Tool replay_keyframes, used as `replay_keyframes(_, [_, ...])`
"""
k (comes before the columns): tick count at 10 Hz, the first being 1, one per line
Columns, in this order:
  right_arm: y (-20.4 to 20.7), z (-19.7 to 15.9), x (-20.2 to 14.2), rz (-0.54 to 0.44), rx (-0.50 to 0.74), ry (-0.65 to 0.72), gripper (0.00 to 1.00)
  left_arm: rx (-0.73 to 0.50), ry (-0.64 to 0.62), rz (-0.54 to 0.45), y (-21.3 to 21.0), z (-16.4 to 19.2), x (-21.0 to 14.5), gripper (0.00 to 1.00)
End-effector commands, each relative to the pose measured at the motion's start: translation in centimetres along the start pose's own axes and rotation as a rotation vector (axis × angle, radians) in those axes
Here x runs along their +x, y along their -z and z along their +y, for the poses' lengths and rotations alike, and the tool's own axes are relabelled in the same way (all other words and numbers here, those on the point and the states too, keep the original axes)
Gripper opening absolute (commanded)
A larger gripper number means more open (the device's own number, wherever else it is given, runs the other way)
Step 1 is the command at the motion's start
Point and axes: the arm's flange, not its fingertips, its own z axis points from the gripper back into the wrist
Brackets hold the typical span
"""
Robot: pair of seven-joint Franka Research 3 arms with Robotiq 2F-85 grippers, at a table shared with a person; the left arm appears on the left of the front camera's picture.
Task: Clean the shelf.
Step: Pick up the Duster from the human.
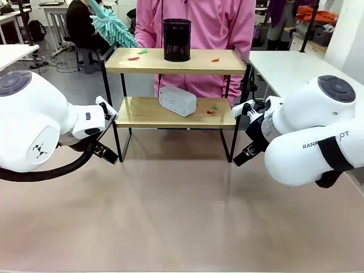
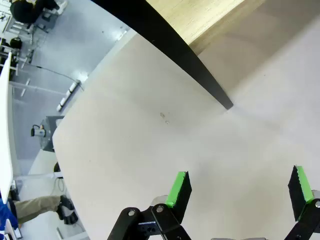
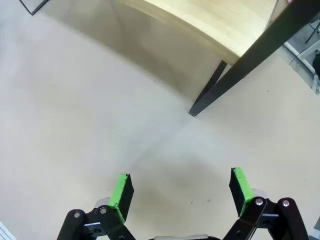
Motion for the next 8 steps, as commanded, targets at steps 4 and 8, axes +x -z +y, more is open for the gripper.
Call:
replay_keyframes(4, [-0.01, 0.00, 0.01, 0.000, 0.000, 0.000, 1.00, 0.000, 0.000, 0.000, -0.01, 0.00, 0.00, 1.00])
replay_keyframes(8, [-0.01, 0.00, 0.01, 0.000, 0.000, 0.000, 1.00, 0.000, 0.000, 0.000, -0.01, 0.00, 0.00, 1.00])
